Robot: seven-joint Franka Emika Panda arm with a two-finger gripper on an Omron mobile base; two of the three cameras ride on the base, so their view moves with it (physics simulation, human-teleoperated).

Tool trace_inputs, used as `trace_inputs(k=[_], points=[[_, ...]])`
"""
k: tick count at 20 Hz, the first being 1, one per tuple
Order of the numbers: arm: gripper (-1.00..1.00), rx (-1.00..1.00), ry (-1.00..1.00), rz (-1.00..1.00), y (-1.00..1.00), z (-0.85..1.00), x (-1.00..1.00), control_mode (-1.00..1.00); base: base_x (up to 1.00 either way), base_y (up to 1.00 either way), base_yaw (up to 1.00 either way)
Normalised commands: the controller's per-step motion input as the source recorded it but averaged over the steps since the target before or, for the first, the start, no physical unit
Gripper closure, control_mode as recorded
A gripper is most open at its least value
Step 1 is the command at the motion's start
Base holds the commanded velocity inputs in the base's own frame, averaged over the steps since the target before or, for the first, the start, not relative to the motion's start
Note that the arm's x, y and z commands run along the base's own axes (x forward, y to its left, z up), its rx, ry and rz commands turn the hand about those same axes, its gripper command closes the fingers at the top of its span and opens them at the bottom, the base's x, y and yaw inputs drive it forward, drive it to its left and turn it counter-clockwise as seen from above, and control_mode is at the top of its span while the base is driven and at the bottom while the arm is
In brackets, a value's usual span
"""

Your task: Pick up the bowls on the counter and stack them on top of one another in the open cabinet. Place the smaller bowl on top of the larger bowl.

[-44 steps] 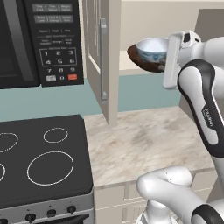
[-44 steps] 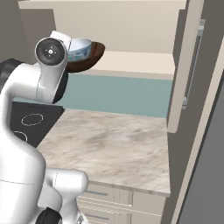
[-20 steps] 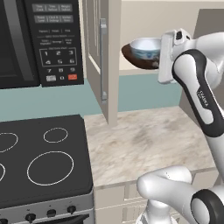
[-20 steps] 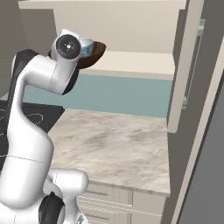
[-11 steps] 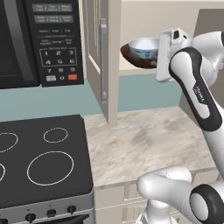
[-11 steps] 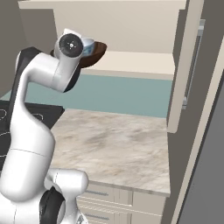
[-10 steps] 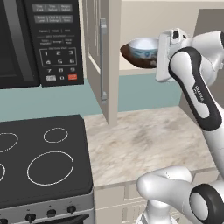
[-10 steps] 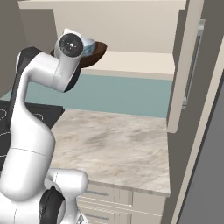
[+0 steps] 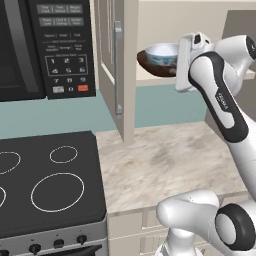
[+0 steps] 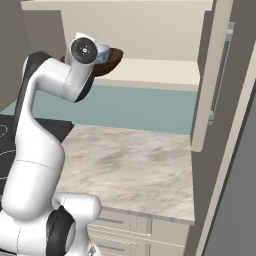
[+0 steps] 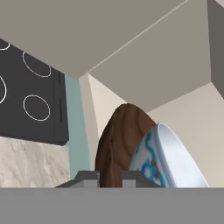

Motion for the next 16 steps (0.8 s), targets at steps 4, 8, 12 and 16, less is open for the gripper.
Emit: trace_inputs(k=[4, 8, 12, 16], points=[[1.00, 0.00, 0.00, 0.00, 0.00, 0.00, 0.20, -1.00, 0.00, 0.00, 0.00], [1.00, 0.00, 0.00, 0.00, 0.01, 0.00, 0.21, -1.00, 0.00, 0.00, 0.00], [1.00, 0.00, 0.00, 0.00, 0.00, 0.00, 0.21, -1.00, 0.00, 0.00, 0.00], [1.00, 0.00, 0.00, 0.00, 0.00, 0.00, 0.21, -1.00, 0.00, 0.00, 0.00]])
